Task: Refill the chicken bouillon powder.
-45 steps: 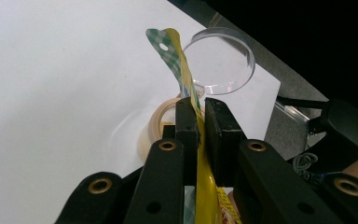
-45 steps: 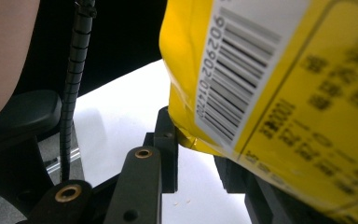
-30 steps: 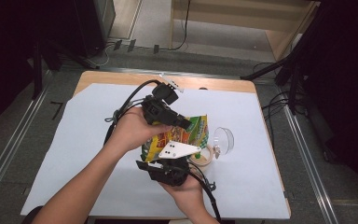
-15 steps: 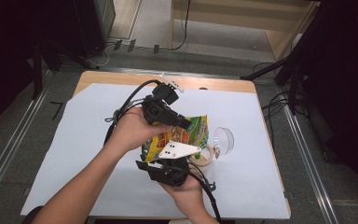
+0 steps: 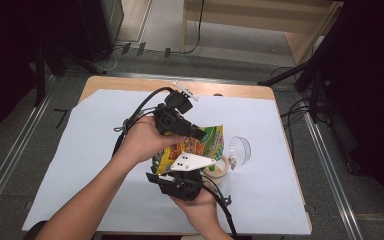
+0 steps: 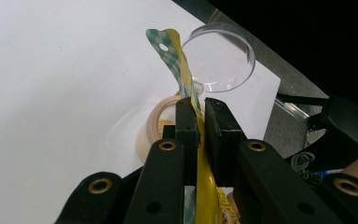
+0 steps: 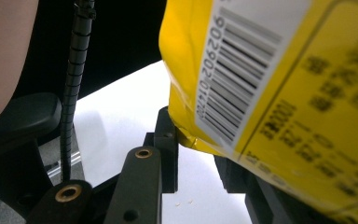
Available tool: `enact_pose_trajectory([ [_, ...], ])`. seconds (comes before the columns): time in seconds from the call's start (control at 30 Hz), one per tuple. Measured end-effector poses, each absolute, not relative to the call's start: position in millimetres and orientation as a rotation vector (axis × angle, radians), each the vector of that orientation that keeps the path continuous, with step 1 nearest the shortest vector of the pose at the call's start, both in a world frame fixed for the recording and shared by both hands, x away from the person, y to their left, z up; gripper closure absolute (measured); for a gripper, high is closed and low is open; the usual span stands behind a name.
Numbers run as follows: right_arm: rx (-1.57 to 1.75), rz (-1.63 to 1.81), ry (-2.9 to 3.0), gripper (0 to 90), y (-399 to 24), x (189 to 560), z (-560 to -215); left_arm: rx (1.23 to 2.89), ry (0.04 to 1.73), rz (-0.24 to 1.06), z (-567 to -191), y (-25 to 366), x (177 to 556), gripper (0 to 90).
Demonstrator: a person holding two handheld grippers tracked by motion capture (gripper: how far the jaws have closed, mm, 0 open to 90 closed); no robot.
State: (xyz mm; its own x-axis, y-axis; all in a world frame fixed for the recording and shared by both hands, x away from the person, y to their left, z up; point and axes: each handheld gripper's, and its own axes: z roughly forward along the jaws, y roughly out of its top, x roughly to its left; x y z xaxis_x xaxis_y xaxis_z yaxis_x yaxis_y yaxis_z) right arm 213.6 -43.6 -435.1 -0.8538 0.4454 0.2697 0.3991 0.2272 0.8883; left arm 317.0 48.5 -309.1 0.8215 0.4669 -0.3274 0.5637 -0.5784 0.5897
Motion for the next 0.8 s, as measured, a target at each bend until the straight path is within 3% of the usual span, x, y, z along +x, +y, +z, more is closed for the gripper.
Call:
enact_pose_trajectory([
  [0.8,0.859,1.751,2.418,72.9,-45.3,216.1,-435.3,2.284,0.754,-0.179,-305.8,46.8,315.5,85.0],
])
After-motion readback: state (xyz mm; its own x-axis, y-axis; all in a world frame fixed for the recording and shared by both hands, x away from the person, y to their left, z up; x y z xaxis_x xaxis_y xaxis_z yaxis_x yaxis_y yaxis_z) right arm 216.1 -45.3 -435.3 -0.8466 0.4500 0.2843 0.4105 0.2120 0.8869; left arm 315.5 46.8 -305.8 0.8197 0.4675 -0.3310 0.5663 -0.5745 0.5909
